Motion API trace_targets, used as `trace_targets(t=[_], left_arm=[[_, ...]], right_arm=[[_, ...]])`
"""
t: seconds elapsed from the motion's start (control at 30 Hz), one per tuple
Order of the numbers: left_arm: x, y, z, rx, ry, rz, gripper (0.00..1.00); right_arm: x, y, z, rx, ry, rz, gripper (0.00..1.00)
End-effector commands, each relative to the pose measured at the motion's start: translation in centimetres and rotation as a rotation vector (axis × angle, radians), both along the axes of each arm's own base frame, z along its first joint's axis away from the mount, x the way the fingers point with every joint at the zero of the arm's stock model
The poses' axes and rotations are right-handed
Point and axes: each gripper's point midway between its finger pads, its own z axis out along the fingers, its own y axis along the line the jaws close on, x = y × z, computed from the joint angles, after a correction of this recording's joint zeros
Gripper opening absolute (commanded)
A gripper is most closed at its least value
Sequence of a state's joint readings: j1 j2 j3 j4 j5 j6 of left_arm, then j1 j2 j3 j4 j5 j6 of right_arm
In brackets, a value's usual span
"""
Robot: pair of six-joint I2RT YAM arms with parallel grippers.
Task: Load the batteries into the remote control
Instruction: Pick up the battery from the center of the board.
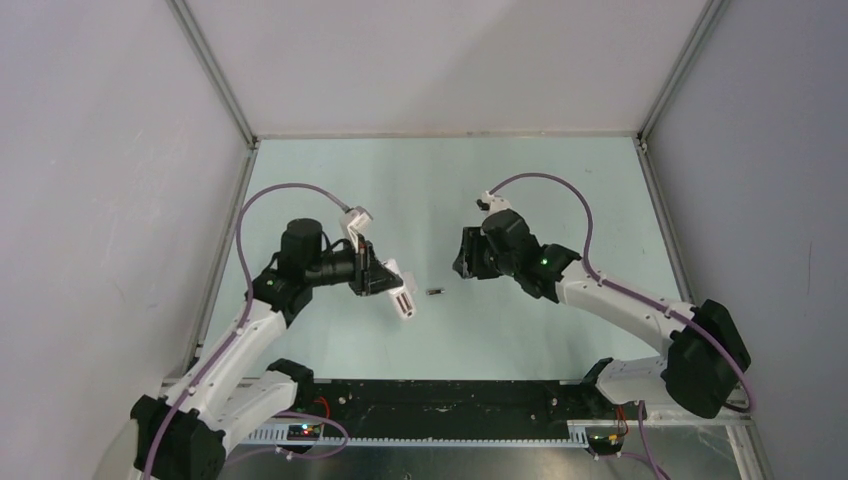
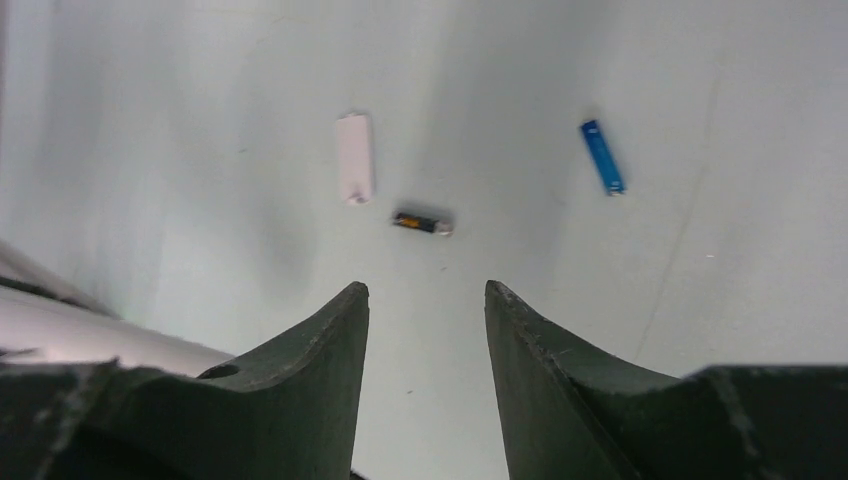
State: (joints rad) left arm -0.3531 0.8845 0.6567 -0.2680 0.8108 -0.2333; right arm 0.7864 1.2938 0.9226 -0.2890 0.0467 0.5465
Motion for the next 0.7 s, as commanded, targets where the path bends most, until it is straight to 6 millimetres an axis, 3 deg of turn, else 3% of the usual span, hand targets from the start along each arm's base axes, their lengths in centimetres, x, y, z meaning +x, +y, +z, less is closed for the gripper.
trace_targets(t=[0.0,0.23,0.33,0.53,0.67], left_arm=[[2.7,0.1,0.9,-0.018,0.044,0.157,0.00],[3.2,1.6,1.4,-0.003,-0.051,0.259,0.00],[3.0,2.0,1.5,0.004,-0.090,0.265,0.00],[2.9,2.3,1.5,0.004,-0.062,0.290,0.00],[3.3,2.6,0.2,0.044,-0.016,0.311,0.00]], right_arm=[[2.7,-1.7,-0.2,-0.072,-0.044,-0.104,0.52],[3.7,-1.2,-2.0,-0.166,-0.035,-0.048,0.52],[3.4,0.2,-2.1,-0.164,-0.058,0.014,0.52],[0.5,4.9,-1.8,-0.244,-0.223,0.411,0.52],[0.6,5.9,-2.1,-0.258,-0.239,0.490,0.52]])
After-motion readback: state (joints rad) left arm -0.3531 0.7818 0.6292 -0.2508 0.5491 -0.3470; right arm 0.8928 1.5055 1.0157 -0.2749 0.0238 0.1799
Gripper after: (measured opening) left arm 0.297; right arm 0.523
